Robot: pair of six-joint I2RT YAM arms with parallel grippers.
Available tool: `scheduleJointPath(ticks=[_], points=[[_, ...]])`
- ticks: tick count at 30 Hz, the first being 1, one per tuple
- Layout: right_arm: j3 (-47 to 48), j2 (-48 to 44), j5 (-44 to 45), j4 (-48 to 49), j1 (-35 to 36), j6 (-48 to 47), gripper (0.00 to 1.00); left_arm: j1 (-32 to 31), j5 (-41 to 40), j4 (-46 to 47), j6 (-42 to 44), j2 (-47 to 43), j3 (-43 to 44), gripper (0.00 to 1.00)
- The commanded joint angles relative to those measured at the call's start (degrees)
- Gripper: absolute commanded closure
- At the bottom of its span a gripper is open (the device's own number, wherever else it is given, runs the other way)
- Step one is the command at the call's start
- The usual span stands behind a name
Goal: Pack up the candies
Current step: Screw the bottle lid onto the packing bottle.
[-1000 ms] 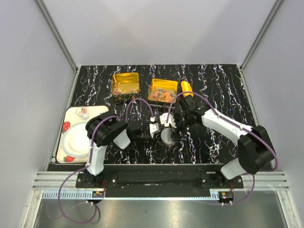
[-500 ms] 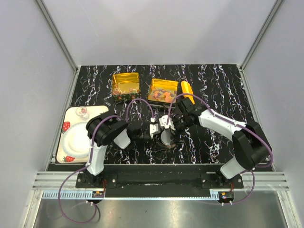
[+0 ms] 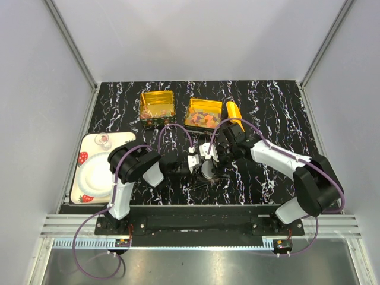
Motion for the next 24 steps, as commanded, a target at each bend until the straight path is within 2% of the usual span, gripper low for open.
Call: scheduleJointPath(ticks=[1,9,11,14,18,21,23,24], points=[[-2.8,-2.2,4.8,2.9,1.3,6.5,0.18,0.4,-11.4,19.3,1.8,-1.0,-1.0,0.56],[-6.7,-4.1,14.7,12.6,2.3,17.8,0.18,0.4,-15.1,19.3,-1.2,-1.2,-1.2,0.55],[-6.7,-3.6,19.5,13.9,3.1,20.4,0.18,0.2,-15.7,19.4,-0.8,-1.1,-1.3,0.55],[-5.8,-2.9,22.3,14.0,3.4,24.6,0.18,0.1,-16.3,19.4,0.1,-1.1,-1.3,0.55],[-6.0,-4.0,22.0,13.8,3.9,25.1,0.15,-0.1,-16.4,19.3,0.9,-1.1,-1.4,0.55],[-5.8,-5.5,21.0,12.6,4.0,24.2,0.1,-0.2,-16.6,19.3,1.2,-1.1,-1.4,0.55],[-5.1,-6.5,18.8,10.6,4.0,22.4,0.0,-0.2,-16.6,19.3,1.2,-1.1,-1.4,0.55],[-4.8,-7.8,18.1,9.2,4.0,21.8,0.0,-0.2,-16.6,19.3,1.3,-1.1,-1.4,0.55]])
